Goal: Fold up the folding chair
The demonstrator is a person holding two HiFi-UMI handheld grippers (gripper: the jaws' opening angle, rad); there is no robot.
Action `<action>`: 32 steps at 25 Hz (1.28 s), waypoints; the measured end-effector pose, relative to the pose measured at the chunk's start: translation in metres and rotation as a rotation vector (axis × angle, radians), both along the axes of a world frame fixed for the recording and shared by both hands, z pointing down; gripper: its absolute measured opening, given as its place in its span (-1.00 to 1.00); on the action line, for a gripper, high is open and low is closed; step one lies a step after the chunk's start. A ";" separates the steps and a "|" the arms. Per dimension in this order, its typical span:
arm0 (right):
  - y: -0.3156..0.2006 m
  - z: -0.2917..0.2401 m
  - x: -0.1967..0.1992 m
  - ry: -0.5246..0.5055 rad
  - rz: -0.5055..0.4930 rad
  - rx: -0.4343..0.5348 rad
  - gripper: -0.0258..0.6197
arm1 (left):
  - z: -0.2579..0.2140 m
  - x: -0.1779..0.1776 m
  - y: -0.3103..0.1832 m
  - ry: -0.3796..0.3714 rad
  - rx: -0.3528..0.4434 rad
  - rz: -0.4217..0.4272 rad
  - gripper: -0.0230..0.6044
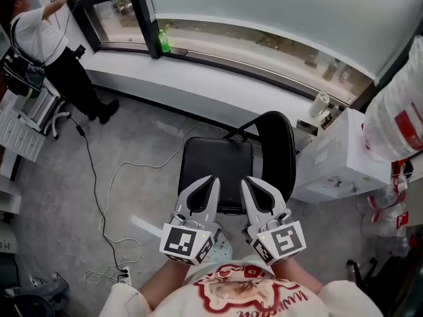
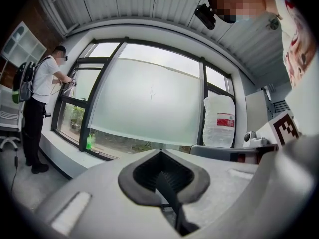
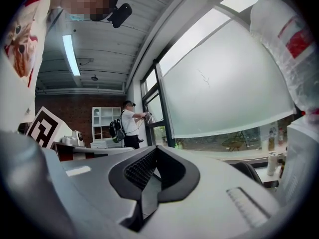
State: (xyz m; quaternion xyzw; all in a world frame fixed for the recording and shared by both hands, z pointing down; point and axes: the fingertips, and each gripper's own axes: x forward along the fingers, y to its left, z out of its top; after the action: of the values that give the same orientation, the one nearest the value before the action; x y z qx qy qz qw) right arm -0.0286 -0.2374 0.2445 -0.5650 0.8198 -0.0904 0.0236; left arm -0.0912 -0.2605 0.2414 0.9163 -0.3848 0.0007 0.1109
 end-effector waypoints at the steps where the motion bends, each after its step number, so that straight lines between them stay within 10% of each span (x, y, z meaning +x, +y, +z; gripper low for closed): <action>1: 0.002 0.003 0.002 0.002 0.009 -0.004 -0.84 | 0.004 0.002 0.001 0.001 -0.001 0.009 -0.93; 32: 0.101 0.107 -0.005 -0.018 0.090 -0.142 -0.84 | 0.104 -0.021 0.099 -0.043 -0.113 0.023 -0.93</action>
State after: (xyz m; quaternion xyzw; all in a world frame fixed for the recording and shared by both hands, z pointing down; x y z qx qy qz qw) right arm -0.0341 -0.1368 0.3513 -0.6009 0.7847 -0.1522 -0.0050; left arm -0.1117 -0.1612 0.3459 0.9127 -0.3760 0.0433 0.1540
